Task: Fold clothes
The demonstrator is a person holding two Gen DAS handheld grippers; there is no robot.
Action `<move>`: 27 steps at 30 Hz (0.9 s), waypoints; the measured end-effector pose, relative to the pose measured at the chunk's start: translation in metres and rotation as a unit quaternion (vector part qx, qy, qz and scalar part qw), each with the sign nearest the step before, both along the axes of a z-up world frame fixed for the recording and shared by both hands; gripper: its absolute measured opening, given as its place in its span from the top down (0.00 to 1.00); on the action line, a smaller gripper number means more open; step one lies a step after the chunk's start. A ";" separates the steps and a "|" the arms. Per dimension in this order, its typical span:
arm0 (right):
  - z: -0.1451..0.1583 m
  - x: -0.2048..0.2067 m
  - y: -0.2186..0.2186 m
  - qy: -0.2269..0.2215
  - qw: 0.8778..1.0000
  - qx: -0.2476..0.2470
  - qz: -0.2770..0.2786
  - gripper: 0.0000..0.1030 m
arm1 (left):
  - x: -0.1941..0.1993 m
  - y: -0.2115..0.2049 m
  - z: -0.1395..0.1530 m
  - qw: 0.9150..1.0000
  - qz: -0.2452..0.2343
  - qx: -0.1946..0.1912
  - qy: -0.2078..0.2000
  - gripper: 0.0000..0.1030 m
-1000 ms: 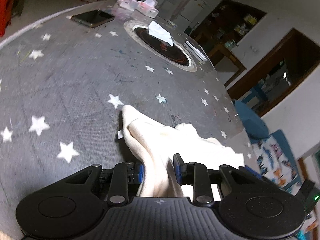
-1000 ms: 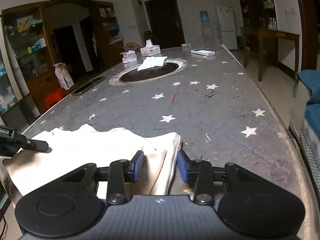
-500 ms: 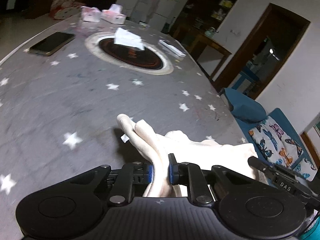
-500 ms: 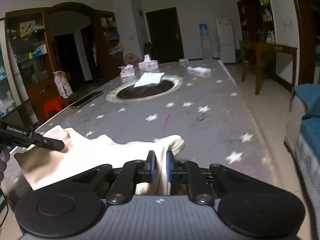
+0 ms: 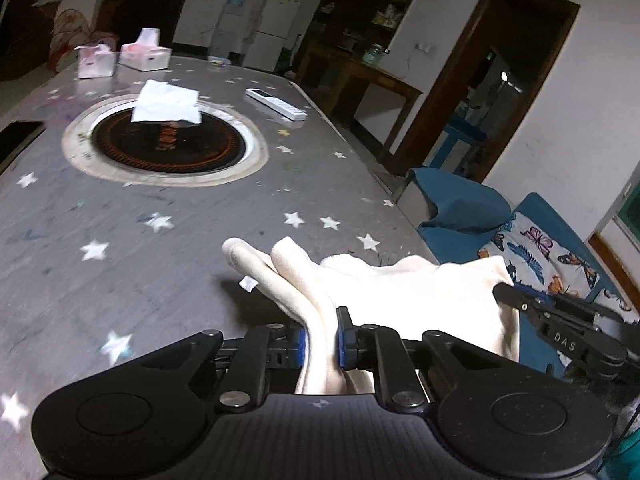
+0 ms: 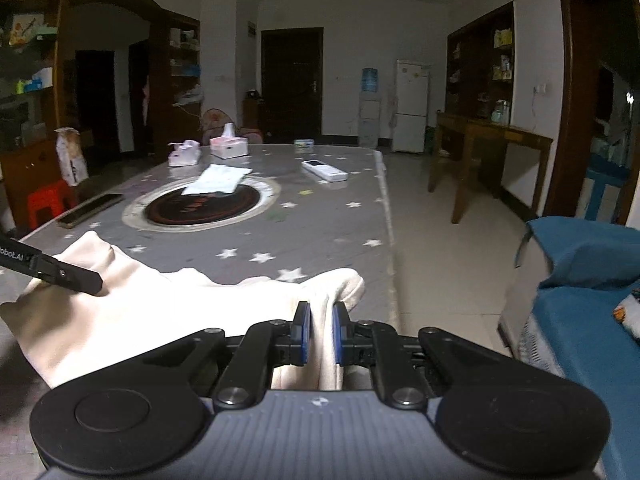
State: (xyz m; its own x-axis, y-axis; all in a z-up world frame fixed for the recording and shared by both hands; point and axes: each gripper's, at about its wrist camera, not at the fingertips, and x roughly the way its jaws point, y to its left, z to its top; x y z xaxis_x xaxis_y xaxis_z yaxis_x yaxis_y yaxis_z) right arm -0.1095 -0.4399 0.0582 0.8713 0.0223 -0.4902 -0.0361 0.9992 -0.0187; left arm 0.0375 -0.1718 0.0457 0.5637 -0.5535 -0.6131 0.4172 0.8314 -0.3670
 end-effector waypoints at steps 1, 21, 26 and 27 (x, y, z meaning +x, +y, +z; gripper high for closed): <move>-0.001 0.005 -0.003 0.000 1.000 -0.004 -0.002 0.90 | 0.002 -0.003 -0.001 1.000 -0.002 0.002 0.001 0.85; -0.032 0.034 -0.023 0.041 0.999 -0.010 -0.033 0.89 | 0.024 -0.022 -0.029 0.997 -0.004 0.076 -0.012 0.65; -0.029 0.035 -0.023 0.040 0.998 -0.013 -0.037 0.87 | 0.031 -0.011 -0.019 0.996 0.016 0.079 -0.025 0.59; -0.029 0.035 -0.023 0.040 0.998 -0.013 -0.038 0.87 | 0.032 -0.008 -0.015 0.996 0.022 0.080 -0.030 0.59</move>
